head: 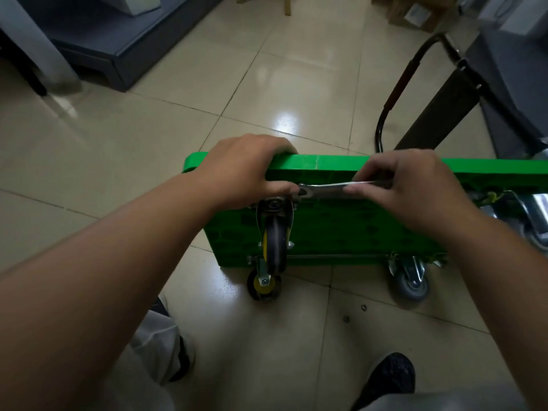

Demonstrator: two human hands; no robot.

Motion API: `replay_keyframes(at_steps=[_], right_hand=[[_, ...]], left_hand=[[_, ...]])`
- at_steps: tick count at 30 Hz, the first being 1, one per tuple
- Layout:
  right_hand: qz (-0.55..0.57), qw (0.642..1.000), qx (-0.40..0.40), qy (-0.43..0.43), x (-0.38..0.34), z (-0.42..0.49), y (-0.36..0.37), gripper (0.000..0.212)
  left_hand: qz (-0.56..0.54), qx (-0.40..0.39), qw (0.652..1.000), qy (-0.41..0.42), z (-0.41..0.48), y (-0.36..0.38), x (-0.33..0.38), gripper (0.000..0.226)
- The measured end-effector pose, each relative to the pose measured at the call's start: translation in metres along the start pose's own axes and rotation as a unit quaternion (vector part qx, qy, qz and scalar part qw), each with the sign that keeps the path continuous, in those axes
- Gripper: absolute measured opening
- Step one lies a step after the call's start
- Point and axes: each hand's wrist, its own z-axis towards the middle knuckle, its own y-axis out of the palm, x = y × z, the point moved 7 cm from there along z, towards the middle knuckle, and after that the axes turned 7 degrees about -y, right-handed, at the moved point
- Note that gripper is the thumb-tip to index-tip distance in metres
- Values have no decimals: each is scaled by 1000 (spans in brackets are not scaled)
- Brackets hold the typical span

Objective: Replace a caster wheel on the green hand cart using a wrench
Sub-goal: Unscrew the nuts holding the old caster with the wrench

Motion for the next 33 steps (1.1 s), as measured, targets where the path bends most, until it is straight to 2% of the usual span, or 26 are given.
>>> replay_keyframes(at_steps=[5,7,11,14,16,18,21,24,26,28,31,32,33], right_hand=[[-98,988,100,-64,-18,9,-23,37],[-103,985,107,-85,-23,13,-27,33],[3,993,82,-81,-20,21,-28,38],[112,989,99,-14,-6,20,-32,41],[216,966,129,55,6,14,-27,41],[360,906,176,138,16,7,-13,37],[525,778,265,221,14,4,3,23],[601,681,336,249,2,9,9,15],[625,618,392,272,0,10,9,23],[642,573,421,289,0,12,11,28],[711,491,409,294,-2,18,17,29],[727,476,399,293,-2,20,18,29],[732,475,389,294,-2,22,18,30]], left_hand=[[7,43,999,-9,1,-1,4,50],[10,52,999,-8,0,-1,5,51],[27,62,998,-1,-1,0,5,53],[32,62,998,1,-3,1,5,53],[33,61,998,4,-2,1,5,53],[33,56,998,6,-1,1,5,52],[34,51,998,6,-1,1,5,52],[36,52,998,7,0,1,6,52],[41,54,998,3,0,1,7,53],[43,57,997,2,0,2,8,53],[50,53,997,4,0,2,7,53],[51,51,997,4,0,2,6,53],[50,50,997,4,0,2,6,53]])
